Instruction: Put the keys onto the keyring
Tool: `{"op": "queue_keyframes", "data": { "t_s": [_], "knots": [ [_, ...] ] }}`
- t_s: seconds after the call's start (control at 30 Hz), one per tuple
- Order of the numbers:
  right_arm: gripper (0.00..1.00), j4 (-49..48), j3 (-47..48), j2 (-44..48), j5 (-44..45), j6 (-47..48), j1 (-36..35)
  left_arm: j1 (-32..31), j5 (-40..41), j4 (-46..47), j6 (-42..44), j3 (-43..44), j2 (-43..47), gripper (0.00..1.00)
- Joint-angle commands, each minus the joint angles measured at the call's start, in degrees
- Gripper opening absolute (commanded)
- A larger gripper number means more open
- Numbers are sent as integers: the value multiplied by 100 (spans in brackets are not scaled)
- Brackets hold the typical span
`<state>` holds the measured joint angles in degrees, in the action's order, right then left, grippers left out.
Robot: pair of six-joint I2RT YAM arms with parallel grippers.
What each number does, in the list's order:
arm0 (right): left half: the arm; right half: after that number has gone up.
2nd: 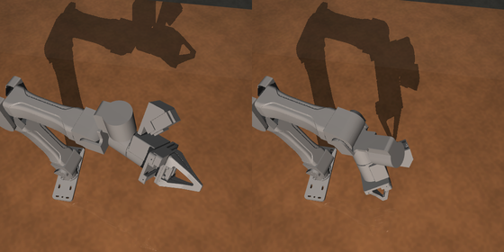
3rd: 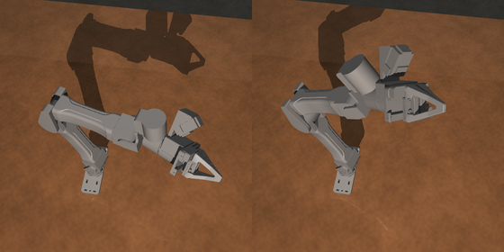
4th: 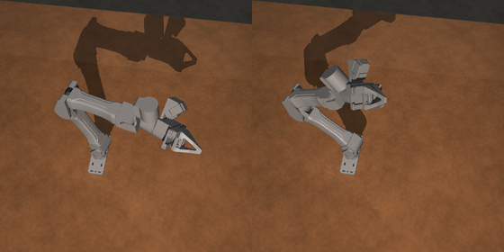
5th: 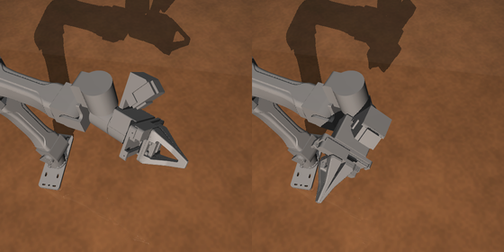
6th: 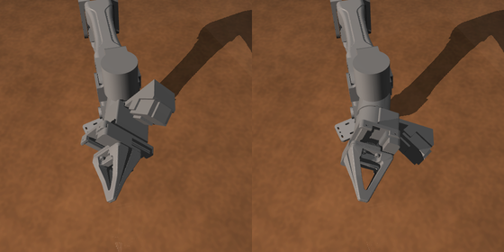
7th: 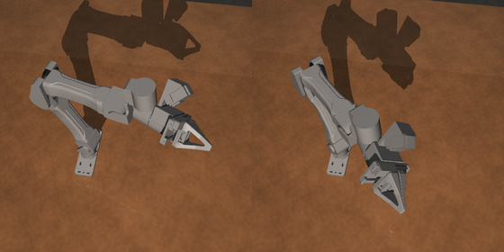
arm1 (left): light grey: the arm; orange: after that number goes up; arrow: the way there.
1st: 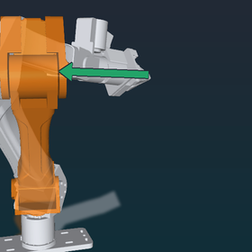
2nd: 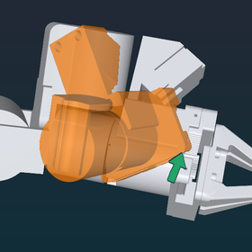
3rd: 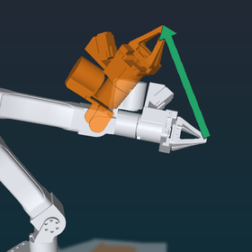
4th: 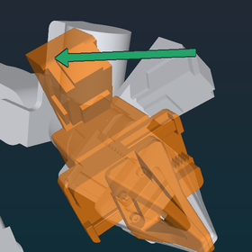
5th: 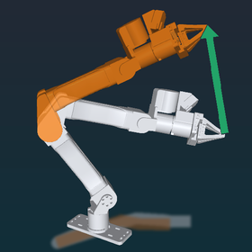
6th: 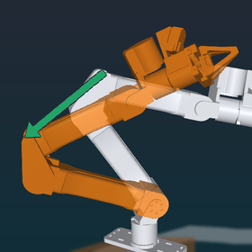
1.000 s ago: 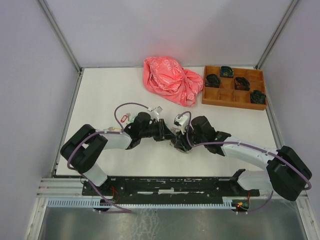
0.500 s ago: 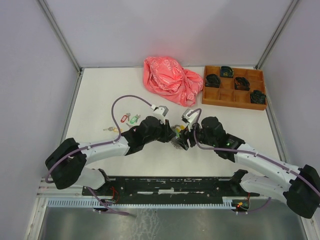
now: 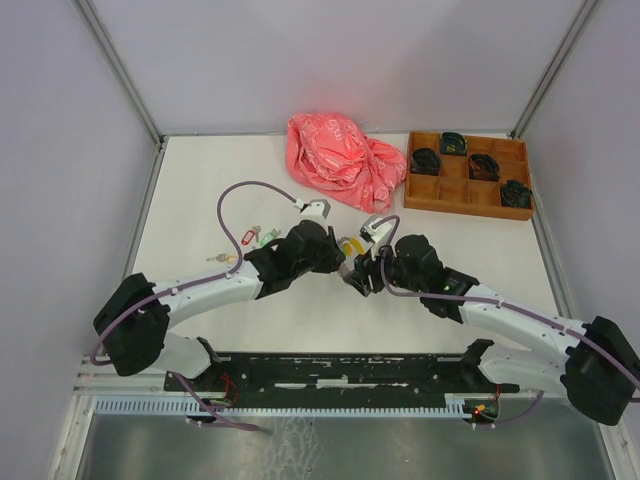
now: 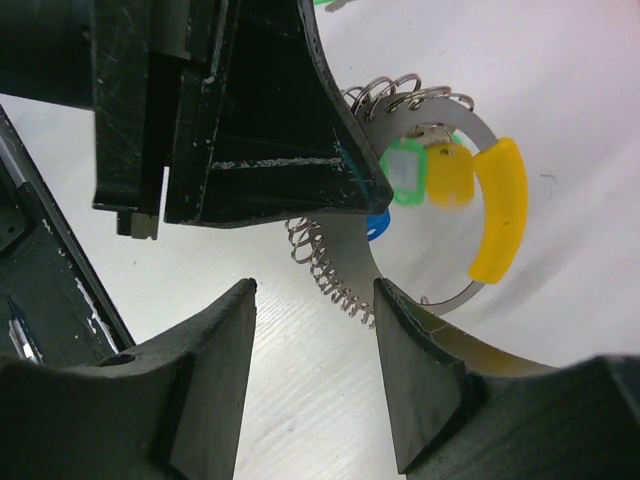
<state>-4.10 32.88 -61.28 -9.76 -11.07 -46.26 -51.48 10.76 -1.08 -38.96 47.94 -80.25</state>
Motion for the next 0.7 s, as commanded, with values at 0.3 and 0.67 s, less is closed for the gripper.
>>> {"op": "queue_keyframes", "data": {
  "t_s": [0.3,0.67],
  "knots": [
    [52,-594,143,-597,391,-763,-225,1,-97,-242,-1294,469,-349,3],
    [46,-806,75,-894,398,-911,-285,2,-359,-65,-1695,482,-571,3]
  ]
}}
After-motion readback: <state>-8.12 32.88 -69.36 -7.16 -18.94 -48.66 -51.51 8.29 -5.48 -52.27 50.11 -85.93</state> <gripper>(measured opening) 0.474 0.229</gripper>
